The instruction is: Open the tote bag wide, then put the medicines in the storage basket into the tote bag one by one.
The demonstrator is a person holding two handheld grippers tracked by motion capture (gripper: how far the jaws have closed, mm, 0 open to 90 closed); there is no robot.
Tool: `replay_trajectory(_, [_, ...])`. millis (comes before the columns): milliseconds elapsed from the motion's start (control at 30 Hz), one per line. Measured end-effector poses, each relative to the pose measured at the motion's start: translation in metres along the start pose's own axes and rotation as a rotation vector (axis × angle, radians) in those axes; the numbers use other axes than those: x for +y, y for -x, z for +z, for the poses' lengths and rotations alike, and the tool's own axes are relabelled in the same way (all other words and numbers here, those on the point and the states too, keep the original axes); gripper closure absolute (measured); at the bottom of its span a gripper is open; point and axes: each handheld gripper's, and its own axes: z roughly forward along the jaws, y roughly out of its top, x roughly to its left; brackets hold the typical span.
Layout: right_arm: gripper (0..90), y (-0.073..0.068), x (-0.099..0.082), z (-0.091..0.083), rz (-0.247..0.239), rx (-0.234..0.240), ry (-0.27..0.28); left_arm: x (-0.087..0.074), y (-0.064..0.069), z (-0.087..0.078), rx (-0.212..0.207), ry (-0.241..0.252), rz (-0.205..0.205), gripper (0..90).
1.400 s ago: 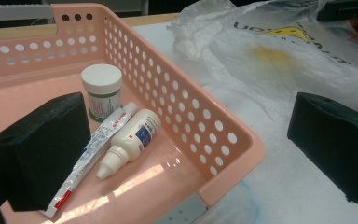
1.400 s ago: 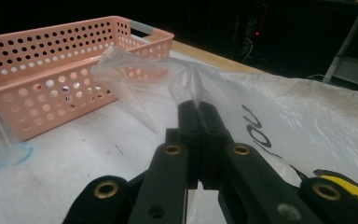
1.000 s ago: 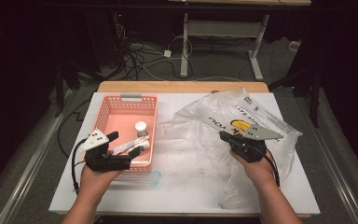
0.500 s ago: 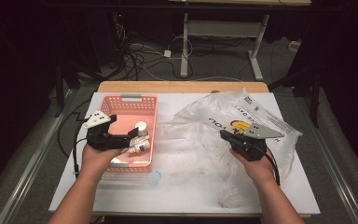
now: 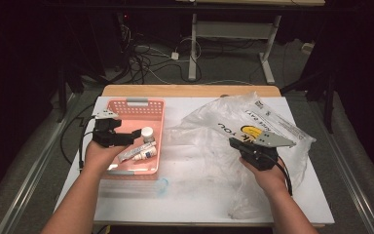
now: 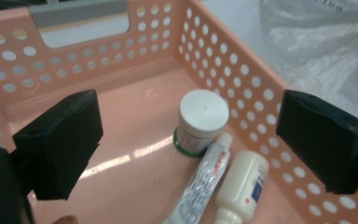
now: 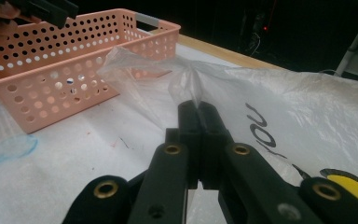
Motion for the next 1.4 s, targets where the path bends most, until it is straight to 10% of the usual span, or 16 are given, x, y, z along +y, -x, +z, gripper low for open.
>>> replay_trajectory(433, [90.0, 0.002, 0.0, 0.001, -0.003, -0.006, -0.001, 0.0, -0.004, 0.025, -0.044, -0.286, 0.057, 22.6])
replay_trajectory(967, [90.0, 0.001, -0.002, -0.001, -0.017, 0.0, -0.01, -0.006, 0.004, 0.052, -0.05, -0.504, 0.146, 37.7])
replay_trajectory(1400, [90.0, 0.002, -0.003, 0.0, -0.021, 0.004, -0.021, -0.007, 0.011, 0.062, -0.05, -0.585, 0.237, 43.4])
